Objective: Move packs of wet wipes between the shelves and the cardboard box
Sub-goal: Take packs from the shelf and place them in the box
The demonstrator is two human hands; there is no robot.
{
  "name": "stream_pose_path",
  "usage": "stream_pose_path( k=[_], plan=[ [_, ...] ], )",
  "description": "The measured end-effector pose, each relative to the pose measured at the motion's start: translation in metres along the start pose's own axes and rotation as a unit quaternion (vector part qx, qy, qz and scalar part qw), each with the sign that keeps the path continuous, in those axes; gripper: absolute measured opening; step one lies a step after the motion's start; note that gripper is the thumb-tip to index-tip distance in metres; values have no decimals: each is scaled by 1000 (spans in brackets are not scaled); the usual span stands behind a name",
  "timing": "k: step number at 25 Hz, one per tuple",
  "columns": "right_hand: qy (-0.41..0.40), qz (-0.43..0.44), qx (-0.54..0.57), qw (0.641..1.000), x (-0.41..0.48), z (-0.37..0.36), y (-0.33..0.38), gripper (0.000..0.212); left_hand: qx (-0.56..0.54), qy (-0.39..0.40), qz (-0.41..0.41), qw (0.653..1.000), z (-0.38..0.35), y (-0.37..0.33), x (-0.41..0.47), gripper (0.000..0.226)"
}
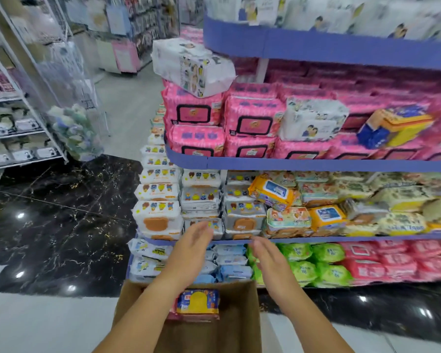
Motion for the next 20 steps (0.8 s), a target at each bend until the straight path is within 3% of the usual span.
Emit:
stream_pose_path(
  k=[3, 5, 11, 15, 20],
  plan=[
    [-5, 14, 5, 1000, 9, 55, 12, 33, 5, 7, -5, 1000, -50, -34, 15, 43],
    [-10, 12, -5, 1000, 28, 95, 11, 41, 7, 14, 10, 1000, -88, -44, 33, 45],
    [14, -37, -29, 999, 124, 253, -40, 50, 16, -24, 122, 992, -230, -56, 131, 50],
    [30, -64, -66, 995, 177, 315, -72, 50, -8, -91, 175, 980, -277, -49, 205, 30],
    [50, -76, -77, 993, 223, 332, -95, 42, -139, -218, 275, 926, -286, -15, 293, 59]
  ],
)
Point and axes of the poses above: each hand's wrist, its own x-axis towards the middle knuckle, its own z-axis out of the back of the hand, y = z × x, the point moved 1 cm from there along x, towards the middle knuckle, and after that the axes turned 5 degrees about -z, right-handed, at the moved point
